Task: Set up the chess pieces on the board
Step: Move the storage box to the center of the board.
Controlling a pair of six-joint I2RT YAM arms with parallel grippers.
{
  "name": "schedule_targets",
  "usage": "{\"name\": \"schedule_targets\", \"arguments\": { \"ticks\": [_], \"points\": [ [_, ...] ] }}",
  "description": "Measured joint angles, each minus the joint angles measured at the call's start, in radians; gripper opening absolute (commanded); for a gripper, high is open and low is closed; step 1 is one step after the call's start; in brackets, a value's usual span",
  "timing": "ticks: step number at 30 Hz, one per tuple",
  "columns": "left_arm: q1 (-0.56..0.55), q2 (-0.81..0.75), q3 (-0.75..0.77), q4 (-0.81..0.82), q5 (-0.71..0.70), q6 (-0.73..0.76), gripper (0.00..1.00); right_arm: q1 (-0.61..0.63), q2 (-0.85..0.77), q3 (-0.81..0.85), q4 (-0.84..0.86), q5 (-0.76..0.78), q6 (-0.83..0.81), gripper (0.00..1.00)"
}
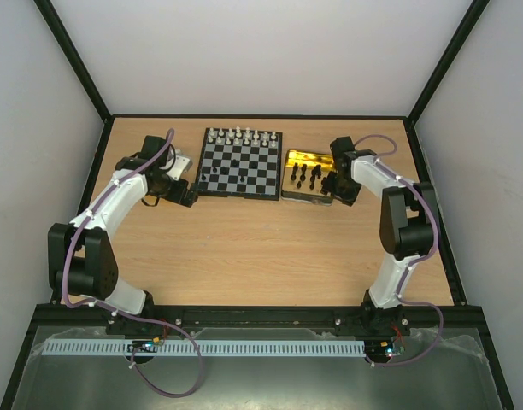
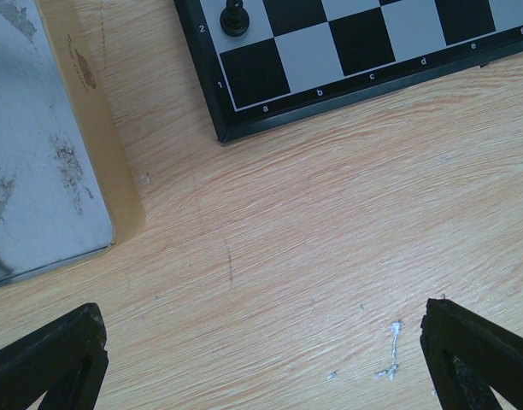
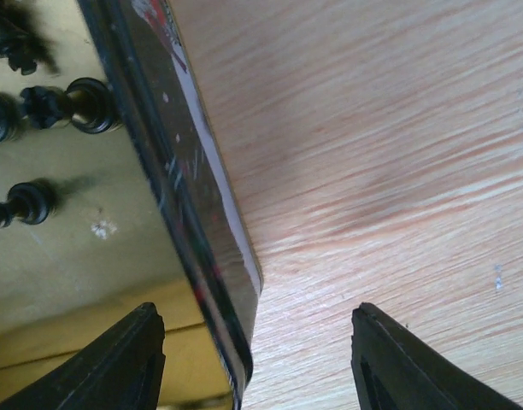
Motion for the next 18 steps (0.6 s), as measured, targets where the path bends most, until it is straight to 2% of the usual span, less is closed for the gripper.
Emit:
{"name": "schedule_targets", "arguments": {
  "ticks": [9, 18],
  "points": [
    [0.000, 0.000, 0.000, 0.001, -0.003, -0.006, 1.00, -0.002, -0.032, -0.110, 0.032, -0.017, 0.026, 0.56],
    [0.000, 0.000, 0.000, 0.003, -0.003, -0.013, 1.00, -0.003, -0.175, -0.220, 0.032, -0.021, 0.088, 0.56]
  ]
}}
